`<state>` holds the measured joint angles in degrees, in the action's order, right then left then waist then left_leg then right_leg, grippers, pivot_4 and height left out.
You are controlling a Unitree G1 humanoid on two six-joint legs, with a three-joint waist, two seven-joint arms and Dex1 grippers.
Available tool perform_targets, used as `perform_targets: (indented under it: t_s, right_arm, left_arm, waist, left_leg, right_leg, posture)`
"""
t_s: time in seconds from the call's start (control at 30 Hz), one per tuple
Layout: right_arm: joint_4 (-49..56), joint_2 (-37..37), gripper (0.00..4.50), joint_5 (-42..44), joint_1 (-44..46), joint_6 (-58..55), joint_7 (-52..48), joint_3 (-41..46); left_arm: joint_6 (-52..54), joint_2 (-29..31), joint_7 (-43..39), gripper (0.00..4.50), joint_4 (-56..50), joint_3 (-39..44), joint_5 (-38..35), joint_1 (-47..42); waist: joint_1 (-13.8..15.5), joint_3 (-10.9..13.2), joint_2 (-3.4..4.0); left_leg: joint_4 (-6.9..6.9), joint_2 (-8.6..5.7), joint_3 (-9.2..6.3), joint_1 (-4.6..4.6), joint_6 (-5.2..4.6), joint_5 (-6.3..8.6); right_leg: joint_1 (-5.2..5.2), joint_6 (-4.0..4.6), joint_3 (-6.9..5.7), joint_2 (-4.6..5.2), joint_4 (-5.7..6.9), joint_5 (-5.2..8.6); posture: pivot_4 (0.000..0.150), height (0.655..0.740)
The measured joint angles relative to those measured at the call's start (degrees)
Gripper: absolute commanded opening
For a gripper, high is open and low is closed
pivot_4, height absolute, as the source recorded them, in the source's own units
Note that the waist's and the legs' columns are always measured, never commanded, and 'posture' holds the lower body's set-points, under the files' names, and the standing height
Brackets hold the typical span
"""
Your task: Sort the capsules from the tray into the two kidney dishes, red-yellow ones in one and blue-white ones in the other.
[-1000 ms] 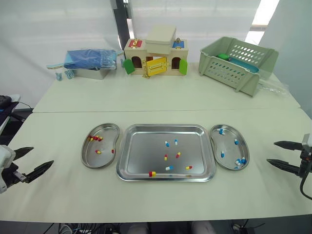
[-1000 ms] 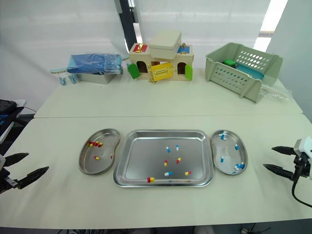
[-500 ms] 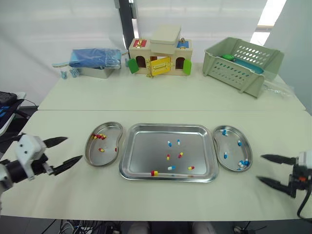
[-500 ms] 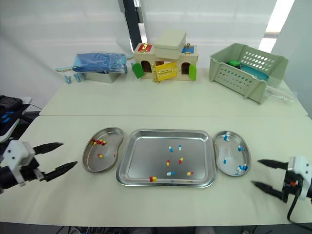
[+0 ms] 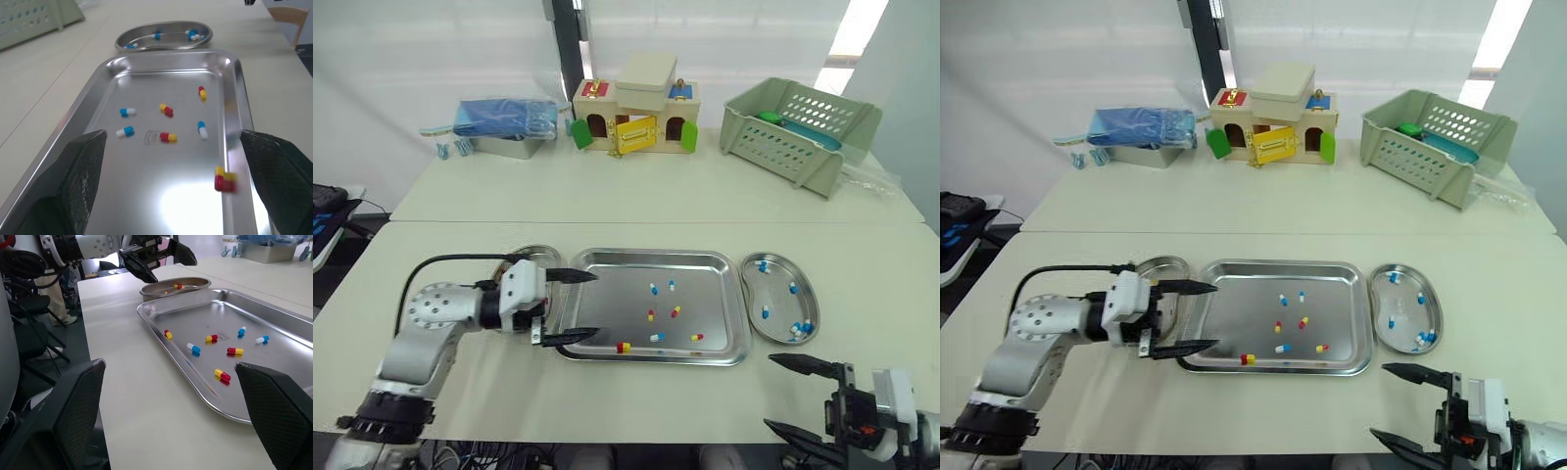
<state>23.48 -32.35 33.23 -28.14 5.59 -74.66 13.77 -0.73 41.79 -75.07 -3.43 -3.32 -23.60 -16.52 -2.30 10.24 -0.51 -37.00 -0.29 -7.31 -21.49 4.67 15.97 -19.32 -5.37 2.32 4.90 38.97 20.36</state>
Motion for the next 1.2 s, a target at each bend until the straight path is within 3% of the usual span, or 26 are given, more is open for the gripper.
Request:
perform_targets:
  t_s: [0.33, 1.03, 1.2]
  right_arm:
    - [1.72, 0.54, 4.47, -1.79, 0.72, 1.37, 4.86, -3.41]
    - [5.47, -2.08, 4.47, -2.74, 0.02, -0.48, 9.84, -5.0]
    - [5.58, -2.29, 4.5, -2.75, 0.02, -0.99, 10.15, -5.16]
  left_arm:
    - [1.48, -1.96, -4.24, 4.5, 2.27, -6.58, 3.76, -6.56]
    - [6.49, -0.53, -2.33, 4.5, 4.99, -10.49, 13.81, -7.57]
    - [4.47, -0.77, -1.66, 3.3, 7.52, -11.88, 16.49, -8.45]
  waist:
    - [0.01, 0.01, -0.01]
    - [0.12, 0.02, -0.03]
    - [0.12, 0.02, -0.03]
  left_leg:
    - [0.0, -0.01, -0.04, 0.03, 0.0, 0.0]
    - [-0.01, -0.02, -0.07, 0.03, 0.0, 0.0]
    - [-0.01, -0.02, -0.07, 0.02, 0.0, 0.0]
  right_leg:
    - [0.04, 0.0, -0.02, -0.01, -0.01, 0.0]
    - [0.04, 0.0, -0.03, -0.01, -0.01, 0.0]
    - [0.04, 0.0, -0.03, -0.01, -0.01, 0.0]
  posture:
    - [0.15, 0.74]
    - [0.15, 0.74]
    - [0.15, 0.74]
